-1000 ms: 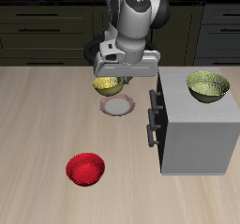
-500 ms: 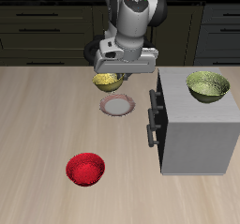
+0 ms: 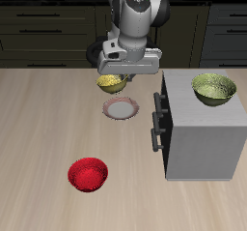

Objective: Place the yellow bowl on the plate

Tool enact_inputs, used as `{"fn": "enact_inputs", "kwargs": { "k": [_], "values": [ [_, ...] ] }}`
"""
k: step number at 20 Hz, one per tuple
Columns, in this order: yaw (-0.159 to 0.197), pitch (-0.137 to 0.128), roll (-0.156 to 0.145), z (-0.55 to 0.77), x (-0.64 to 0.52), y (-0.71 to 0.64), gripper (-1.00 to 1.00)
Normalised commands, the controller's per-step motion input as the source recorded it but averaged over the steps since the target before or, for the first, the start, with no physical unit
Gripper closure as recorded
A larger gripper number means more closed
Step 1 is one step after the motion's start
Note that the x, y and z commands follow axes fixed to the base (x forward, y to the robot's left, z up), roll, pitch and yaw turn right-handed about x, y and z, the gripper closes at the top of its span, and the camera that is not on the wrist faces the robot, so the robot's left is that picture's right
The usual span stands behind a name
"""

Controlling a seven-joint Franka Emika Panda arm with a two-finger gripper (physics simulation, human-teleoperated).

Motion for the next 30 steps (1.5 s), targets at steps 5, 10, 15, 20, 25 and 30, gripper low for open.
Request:
{"fn": "enact_inputs", "kwargs": {
  "k": [5,10,15,20,25,30],
  "values": [
    [-0.001,-0.004,0.016,0.02,0.09,0.08,1.00],
    [0.005,0.021,0.038,-0.12,0.06,0.18,1.00],
    [-0.017,0.038,0.032,-0.18,0.01,0.16,1.00],
    [-0.028,0.081,0.002,-0.40,0.06,0.04,1.00],
    [-0.015,0.053,-0.015,-0.31,0.00,-0.05,1.00],
    [0.002,0.024,-0.021,-0.26,-0.06,-0.02,1.00]
  ]
}}
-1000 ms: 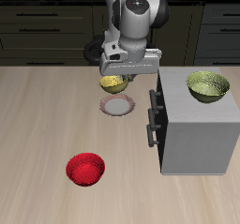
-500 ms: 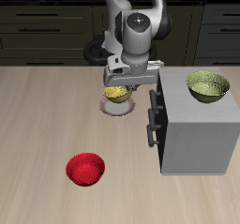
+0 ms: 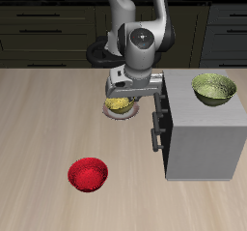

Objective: Place the yellow bowl on the plate

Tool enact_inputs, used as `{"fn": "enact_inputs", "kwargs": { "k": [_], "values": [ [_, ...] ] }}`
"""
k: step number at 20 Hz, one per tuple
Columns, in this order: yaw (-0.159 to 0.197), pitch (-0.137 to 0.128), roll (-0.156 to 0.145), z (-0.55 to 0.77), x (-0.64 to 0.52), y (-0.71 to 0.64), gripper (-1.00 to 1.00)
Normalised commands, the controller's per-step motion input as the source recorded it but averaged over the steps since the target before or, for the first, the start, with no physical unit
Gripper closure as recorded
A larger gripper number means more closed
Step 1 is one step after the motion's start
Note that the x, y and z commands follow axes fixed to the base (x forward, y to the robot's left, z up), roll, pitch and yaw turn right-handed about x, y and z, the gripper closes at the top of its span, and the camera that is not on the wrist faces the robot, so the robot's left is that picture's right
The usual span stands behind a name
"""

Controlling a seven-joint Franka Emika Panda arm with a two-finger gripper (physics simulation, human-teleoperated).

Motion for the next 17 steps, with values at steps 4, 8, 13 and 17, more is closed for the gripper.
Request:
{"fn": "enact_inputs", "kwargs": {
  "k": [4,8,13,17],
  "values": [
    [-0.030,0.065,0.011,-0.31,-0.07,-0.03,1.00],
    [-0.014,0.114,0.023,-0.25,-0.12,0.01,-1.00],
    [0.011,0.001,-0.012,0.09,-0.06,-0.06,-1.00],
    [-0.004,0.000,-0.014,0.09,-0.02,-0.04,-1.00]
  ]
}}
